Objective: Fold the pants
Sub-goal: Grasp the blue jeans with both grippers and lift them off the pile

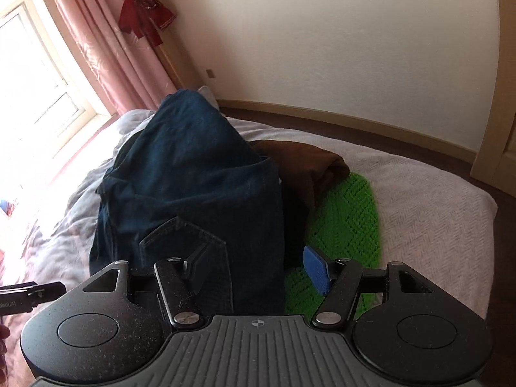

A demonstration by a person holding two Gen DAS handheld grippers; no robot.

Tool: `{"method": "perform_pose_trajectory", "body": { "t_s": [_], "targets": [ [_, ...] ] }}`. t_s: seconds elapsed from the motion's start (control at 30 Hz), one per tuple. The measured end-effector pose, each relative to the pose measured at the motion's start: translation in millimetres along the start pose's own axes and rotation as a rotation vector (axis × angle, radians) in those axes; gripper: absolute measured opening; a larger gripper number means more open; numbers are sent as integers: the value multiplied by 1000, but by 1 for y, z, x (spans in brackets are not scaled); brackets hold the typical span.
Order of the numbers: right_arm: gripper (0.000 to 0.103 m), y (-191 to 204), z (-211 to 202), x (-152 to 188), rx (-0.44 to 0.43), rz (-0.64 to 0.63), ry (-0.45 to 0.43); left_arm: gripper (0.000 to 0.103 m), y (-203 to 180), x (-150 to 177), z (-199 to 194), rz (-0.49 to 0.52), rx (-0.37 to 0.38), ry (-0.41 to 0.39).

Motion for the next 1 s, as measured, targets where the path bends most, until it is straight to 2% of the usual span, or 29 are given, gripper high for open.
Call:
{"method": "perform_pose_trajectory", "body": {
  "t_s": [0.17, 0.43, 0.47, 0.5, 0.53, 0.57, 0.6, 0.63, 0.7, 0.77, 0.87, 1.0],
  "targets": [
    [61, -15, 43, -8, -8, 88, 15, 92, 8, -23, 48, -13, 31, -10],
    [61, -15, 80, -30, -100, 192, -57, 95, 7, -76, 92, -19, 108, -105],
    [58, -13, 83, -32, -124, 198, -57, 95, 6, -79, 96, -17, 114, -110],
    [37, -10, 83, -35, -137, 193, -57, 95, 7, -81, 101, -18, 117, -107],
    [27, -7, 83, -35, -139, 177, -52, 95, 7, -81, 106, -25, 124, -99],
    [22, -4, 83, -35, -136, 161, -49, 92, 7, -81, 108, -37, 139, -99],
    [13, -1, 78, -36, -141, 148, -67, 86, 5, -80, 109, -50, 161, -102],
    [11, 2, 73, -36, -147, 137, -82, 64, 2, -79, 107, -52, 201, -107],
    [9, 9, 59, -37, -133, 100, -114, 52, -2, -78, 101, -28, 184, -127],
    [8, 20, 43, -39, -99, 40, -141, 26, -7, -75, 93, -1, 193, -133],
    [6, 51, 12, -43, -99, -44, -195, 15, -6, -75, 75, -6, 208, -149],
    [5, 94, -31, -60, -95, -147, -278, 12, 4, -73, 22, -45, 236, -231]
  ]
}}
Point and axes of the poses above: each gripper's, at about its wrist camera, not at the fingertips, and z roughly the way its jaws point, y to its left, x to its underside, the point moved 9 cm from there along z, roughly the way its jaws point, and after that the axes turned 3 degrees about x, right-handed, at the moved point
